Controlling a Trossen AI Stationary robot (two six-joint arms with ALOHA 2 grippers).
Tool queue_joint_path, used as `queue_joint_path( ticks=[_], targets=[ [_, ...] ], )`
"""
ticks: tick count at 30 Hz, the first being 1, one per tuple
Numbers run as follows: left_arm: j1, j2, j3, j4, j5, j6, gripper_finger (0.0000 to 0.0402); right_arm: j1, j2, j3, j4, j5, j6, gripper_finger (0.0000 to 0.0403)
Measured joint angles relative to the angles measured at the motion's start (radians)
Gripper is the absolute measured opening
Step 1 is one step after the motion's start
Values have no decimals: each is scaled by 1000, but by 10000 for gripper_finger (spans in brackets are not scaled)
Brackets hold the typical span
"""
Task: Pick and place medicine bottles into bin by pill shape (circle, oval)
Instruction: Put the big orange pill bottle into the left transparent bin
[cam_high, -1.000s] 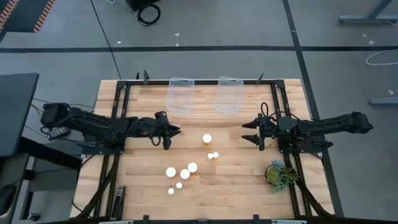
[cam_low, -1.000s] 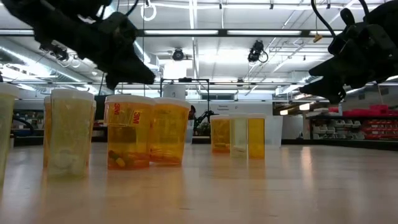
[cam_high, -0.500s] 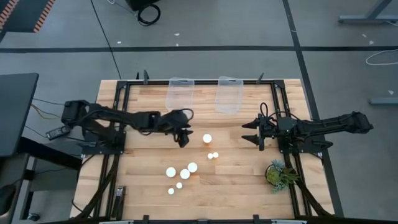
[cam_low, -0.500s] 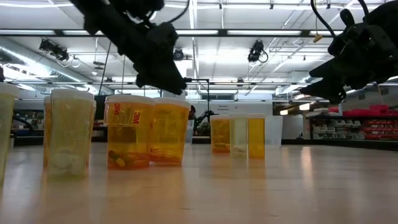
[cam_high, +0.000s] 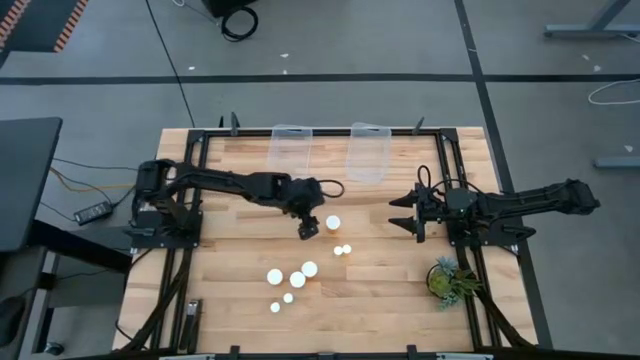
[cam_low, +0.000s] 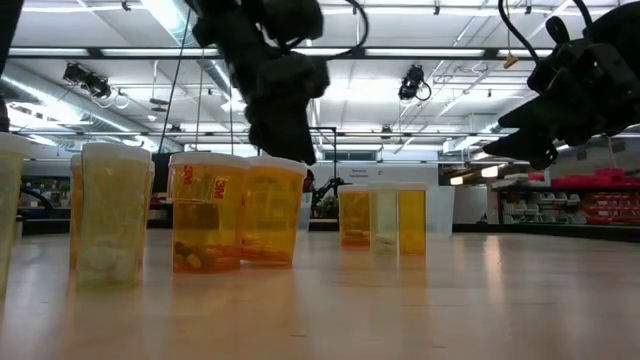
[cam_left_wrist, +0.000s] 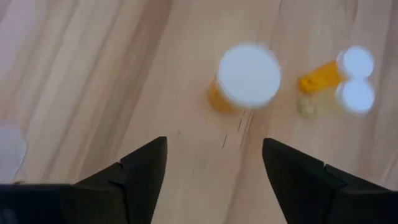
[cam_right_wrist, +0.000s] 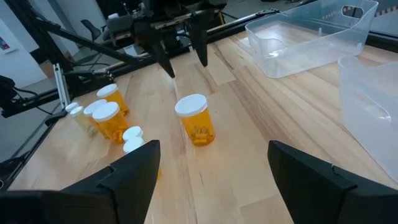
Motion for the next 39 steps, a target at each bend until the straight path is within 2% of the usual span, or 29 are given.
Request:
queue_joint_path(
  ticks=[4, 9, 14, 39],
  targets=[
    [0, 81, 104, -109, 27, 47, 277, 0, 0, 0, -3, 0, 0, 305],
    [0, 167, 205, -162, 82, 93, 277, 0, 0, 0, -10, 0, 0, 305],
    [0, 234, 268, -207, 86, 127, 277, 0, 1, 0, -19, 0, 0, 305],
    [-4, 258, 263, -14, 79, 182, 277, 0, 1, 0, -40, 0, 0, 305]
  ],
)
